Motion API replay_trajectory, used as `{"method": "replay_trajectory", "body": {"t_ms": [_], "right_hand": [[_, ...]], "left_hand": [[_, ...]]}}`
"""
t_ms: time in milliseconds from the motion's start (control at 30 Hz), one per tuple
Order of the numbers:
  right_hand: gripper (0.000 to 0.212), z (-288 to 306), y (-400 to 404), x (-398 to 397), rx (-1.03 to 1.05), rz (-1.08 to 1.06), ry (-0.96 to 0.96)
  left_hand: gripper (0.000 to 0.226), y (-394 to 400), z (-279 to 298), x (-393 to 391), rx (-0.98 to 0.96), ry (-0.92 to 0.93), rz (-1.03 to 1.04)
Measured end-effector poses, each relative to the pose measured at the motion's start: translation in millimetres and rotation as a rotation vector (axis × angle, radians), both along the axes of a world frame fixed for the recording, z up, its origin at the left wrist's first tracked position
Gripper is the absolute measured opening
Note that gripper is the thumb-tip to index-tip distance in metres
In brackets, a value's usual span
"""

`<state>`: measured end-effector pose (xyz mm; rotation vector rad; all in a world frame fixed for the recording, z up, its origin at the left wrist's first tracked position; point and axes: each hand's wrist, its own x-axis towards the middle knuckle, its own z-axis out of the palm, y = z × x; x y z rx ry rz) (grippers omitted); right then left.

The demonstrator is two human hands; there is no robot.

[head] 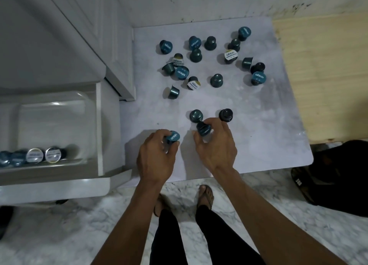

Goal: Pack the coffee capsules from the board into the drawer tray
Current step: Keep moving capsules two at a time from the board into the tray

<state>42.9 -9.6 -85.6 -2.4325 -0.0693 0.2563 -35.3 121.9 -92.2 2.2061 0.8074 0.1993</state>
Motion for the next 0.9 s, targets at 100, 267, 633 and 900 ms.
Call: {"method": "replay_trajectory", "body": {"t_ms": [100, 267, 633, 900], "right_hand": [[0.035, 0.2, -5.9, 1.3, -0.016, 0.055, -0.045], [0.042, -0.7, -8.7, 3.3, -0.114, 0.149, -0.09], [0.058, -13.8, -18.0, -1.4, 0.0, 0.157, -0.147], [0.025, -42.0, -27.6, -10.0, 0.046, 0.18, -0.526]], "left_hand": [[0.027, -4.2, -10.4, -1.3, -0.1, -0.067, 0.05], [0.027, -10.3, -21.8, -5.4, -0.16, -0.168, 0.086], [0.027, -9.0, -29.7, -6.8, -0.106, -0.242, 0.058], [0.033, -14.3, -28.2, -7.6, 0.167, -0.268, 0.013]]}}
